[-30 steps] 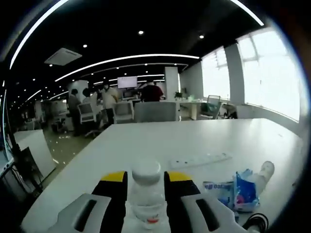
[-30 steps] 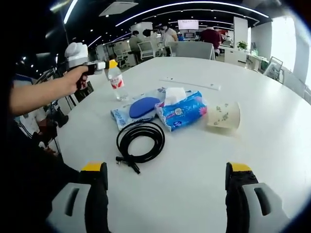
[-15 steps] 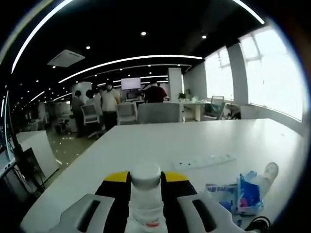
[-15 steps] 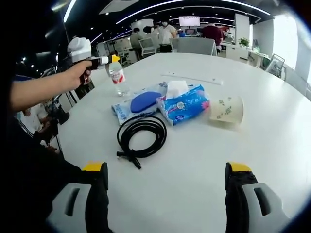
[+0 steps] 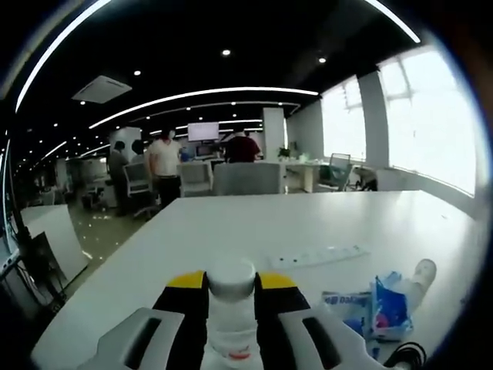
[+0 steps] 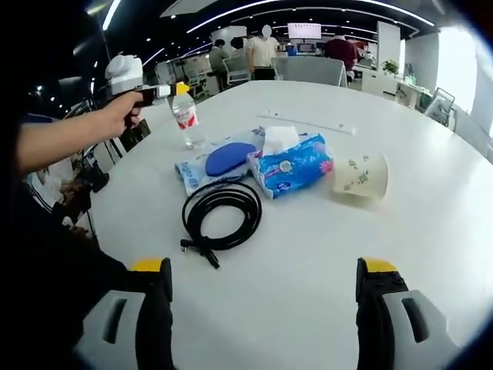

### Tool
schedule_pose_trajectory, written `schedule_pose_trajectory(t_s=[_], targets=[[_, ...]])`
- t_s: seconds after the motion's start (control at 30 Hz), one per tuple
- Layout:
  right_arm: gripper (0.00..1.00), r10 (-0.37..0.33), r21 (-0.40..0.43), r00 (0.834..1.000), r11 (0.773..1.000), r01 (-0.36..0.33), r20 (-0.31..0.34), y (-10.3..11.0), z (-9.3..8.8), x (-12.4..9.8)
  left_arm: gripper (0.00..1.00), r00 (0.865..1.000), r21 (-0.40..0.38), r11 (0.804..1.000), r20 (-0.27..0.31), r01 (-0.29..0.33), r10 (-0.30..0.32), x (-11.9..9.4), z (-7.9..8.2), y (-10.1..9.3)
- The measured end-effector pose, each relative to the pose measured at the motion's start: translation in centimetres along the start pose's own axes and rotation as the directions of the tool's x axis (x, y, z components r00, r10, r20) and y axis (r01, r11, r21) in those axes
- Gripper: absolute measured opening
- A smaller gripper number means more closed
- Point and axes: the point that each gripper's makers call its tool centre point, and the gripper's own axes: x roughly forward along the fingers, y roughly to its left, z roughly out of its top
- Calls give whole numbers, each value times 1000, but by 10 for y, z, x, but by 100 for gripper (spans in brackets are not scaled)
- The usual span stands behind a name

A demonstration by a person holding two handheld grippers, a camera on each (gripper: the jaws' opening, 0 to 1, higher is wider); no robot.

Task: Arrange the tabletop items into an orderly group along one side of the table until the central work area is clear of visible clutter.

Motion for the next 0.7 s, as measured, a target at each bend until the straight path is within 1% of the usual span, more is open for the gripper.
schedule_pose_trajectory(t_s=[0.23, 0.27, 0.4, 0.47, 0.5, 0.57, 0.63, 0.7], targets=[[96, -5, 2, 1000, 1000, 5, 10, -4, 3, -1, 19, 998, 1, 999, -34, 49, -48, 2, 1, -1], [96, -6, 3, 1000, 1000, 6, 12, -4, 3, -1, 19, 997, 11, 997, -37, 72, -71, 2, 1, -4], [96, -2, 7, 1000, 1000, 2, 20, -5, 3, 1, 18, 991, 36, 992, -52, 123, -121, 2, 1, -7], [96, -10, 0, 1000, 1000, 10, 29, -6, 6, 0, 18, 986, 50, 986, -57, 159, -156, 1, 3, -8], [96, -12, 8, 999, 1000, 12, 46, -7, 10, -2, 18, 982, 60, 982, -60, 181, -177, 1, 3, -7], [96, -17, 16, 998, 1000, 16, 58, -8, 12, -3, 18, 977, 64, 976, -57, 208, -205, 0, 7, -6], [96, -19, 17, 998, 1000, 17, 63, -7, 12, -3, 18, 967, 63, 966, -54, 251, -248, 1, 11, -6], [96, -21, 17, 998, 1000, 20, 61, -8, 11, -3, 18, 958, 59, 957, -50, 285, -282, 3, 15, -1]])
